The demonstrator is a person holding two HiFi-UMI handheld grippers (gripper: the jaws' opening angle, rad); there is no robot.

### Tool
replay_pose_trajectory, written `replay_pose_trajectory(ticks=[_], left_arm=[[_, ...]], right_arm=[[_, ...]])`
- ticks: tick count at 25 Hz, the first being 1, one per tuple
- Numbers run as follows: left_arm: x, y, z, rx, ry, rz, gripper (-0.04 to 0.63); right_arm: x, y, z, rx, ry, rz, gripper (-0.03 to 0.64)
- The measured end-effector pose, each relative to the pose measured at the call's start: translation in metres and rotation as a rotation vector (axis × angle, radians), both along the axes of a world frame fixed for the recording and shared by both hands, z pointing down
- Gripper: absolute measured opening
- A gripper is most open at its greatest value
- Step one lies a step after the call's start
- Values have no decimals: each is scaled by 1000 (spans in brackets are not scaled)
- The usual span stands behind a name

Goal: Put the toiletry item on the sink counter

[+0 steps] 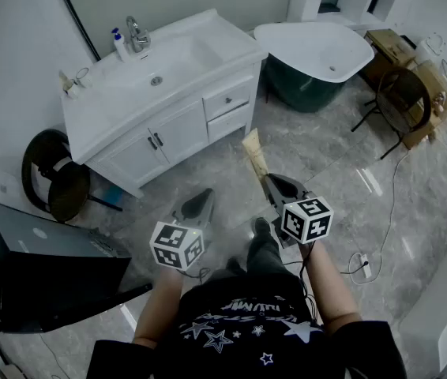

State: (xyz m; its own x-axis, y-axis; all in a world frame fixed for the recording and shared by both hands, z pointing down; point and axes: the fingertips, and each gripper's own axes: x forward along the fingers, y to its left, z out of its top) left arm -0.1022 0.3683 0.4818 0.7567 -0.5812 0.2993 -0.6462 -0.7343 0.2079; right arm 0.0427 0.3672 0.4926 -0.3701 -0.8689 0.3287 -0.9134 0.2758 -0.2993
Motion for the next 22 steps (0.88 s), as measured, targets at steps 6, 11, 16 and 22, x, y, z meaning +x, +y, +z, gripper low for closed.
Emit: replay_pose_trajectory(ticks=[6,11,16,22], left_arm=[[0,-2,-2,2,-3,-3,20],[-3,0,2,-3,-13,-9,20],[-13,2,2,-8,-11,-34,20],[-27,1,6,-19,-2,-60,20]], right_arm=[[-2,-3,-1,-2,5,-3,15],[-7,-6,1,-9,10,-30,15],[-14,-10,1,-11,11,-41,15],[-40,-10,-2,38,70,-155,15]])
